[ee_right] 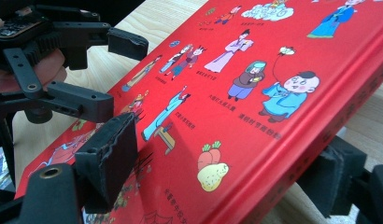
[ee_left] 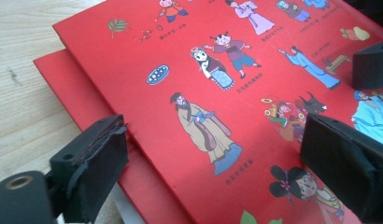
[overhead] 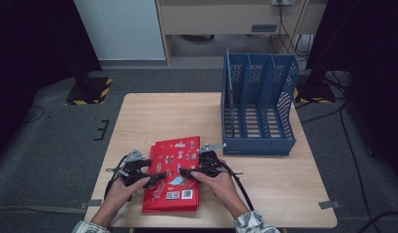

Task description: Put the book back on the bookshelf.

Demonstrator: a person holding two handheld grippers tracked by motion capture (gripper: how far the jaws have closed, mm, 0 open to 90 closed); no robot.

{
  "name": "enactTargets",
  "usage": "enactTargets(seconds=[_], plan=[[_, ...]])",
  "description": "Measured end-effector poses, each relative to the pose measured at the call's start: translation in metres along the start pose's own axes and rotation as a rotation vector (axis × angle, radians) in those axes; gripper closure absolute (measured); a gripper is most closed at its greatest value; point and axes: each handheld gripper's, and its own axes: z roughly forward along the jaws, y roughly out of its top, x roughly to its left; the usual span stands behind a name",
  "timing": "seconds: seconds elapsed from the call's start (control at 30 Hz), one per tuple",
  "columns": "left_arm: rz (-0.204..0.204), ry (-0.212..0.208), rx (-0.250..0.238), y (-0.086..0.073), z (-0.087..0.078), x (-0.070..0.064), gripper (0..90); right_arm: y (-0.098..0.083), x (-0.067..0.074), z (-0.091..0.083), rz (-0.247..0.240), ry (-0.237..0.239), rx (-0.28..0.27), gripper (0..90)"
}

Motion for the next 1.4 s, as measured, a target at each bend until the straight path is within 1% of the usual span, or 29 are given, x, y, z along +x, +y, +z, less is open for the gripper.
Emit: enactTargets(seconds=[0.03,0.07,0.1,0.17,0.33,0.4,0.47,0.57,0.63,0.7,0.77,0.8,0.83,0.87,0.9,0.93,1.0,1.07,1.13,1.2,1.4], plan=[[0.000,0.002,0.001,0.000,0.000,0.000,4.7,0.000,0.000,0.000,-0.003,0.000,-0.001,20.6],[-0.014,0.002,0.003,-0.001,0.000,0.000,4.3,0.000,0.000,0.000,-0.003,0.001,-0.001,20.6],[-0.017,0.001,0.006,-0.002,-0.001,0.001,3.7,-0.001,0.000,0.001,-0.001,0.003,-0.001,20.7],[-0.022,-0.021,0.008,-0.002,-0.002,0.001,6.4,-0.002,0.001,0.001,0.001,0.006,-0.001,20.8],[-0.033,-0.027,0.006,-0.003,-0.003,0.001,7.5,-0.001,0.002,0.000,0.005,0.007,-0.008,23.3],[-0.033,-0.030,0.005,-0.003,-0.003,0.001,7.5,0.000,0.001,0.000,0.004,0.007,-0.009,23.9],[-0.019,-0.027,0.007,-0.002,-0.003,0.001,7.5,0.001,0.002,0.000,0.004,0.008,-0.005,24.1],[-0.015,-0.027,0.011,-0.001,-0.003,0.001,7.3,0.003,0.002,-0.001,0.005,0.009,0.003,24.1],[-0.021,-0.028,0.007,-0.001,-0.003,0.001,7.2,0.005,0.003,0.000,0.001,0.008,0.009,23.2],[-0.018,-0.029,0.003,-0.002,-0.003,0.001,7.2,0.006,0.004,0.002,-0.007,0.008,0.022,19.8],[-0.024,-0.040,-0.001,-0.002,-0.003,0.001,6.8,0.007,0.005,0.005,-0.009,0.017,0.029,18.1],[-0.018,-0.044,-0.001,-0.002,-0.003,0.000,6.7,0.008,0.007,0.007,0.003,0.031,0.034,20.5],[-0.013,-0.041,0.000,-0.001,-0.002,-0.001,5.9,0.007,0.008,0.008,-0.008,0.035,0.033,19.5],[-0.009,-0.037,0.000,-0.001,-0.002,-0.001,5.4,0.007,0.010,0.010,-0.011,0.027,0.043,19.2],[-0.003,-0.033,0.000,-0.001,-0.002,-0.002,5.0,0.007,0.009,0.010,-0.014,0.023,0.045,20.5],[-0.002,-0.032,0.001,-0.001,-0.002,-0.002,4.7,0.007,0.008,0.011,0.000,0.023,0.044,22.6],[0.000,-0.032,-0.001,-0.001,-0.002,-0.002,3.7,0.008,0.005,0.009,0.025,0.030,0.025,28.8],[0.000,-0.030,-0.003,-0.001,-0.002,-0.002,2.4,0.009,0.004,0.006,0.039,0.041,0.006,34.6],[0.003,-0.025,-0.005,0.000,-0.002,-0.003,0.6,0.010,0.004,0.004,0.044,0.046,-0.006,37.9],[0.003,-0.022,-0.011,0.000,-0.003,-0.003,0.0,0.012,0.004,0.001,0.035,0.058,-0.032,43.2],[-0.001,-0.017,-0.022,0.001,-0.006,-0.002,0.0,0.014,0.005,-0.003,0.044,0.071,-0.050,47.9]])
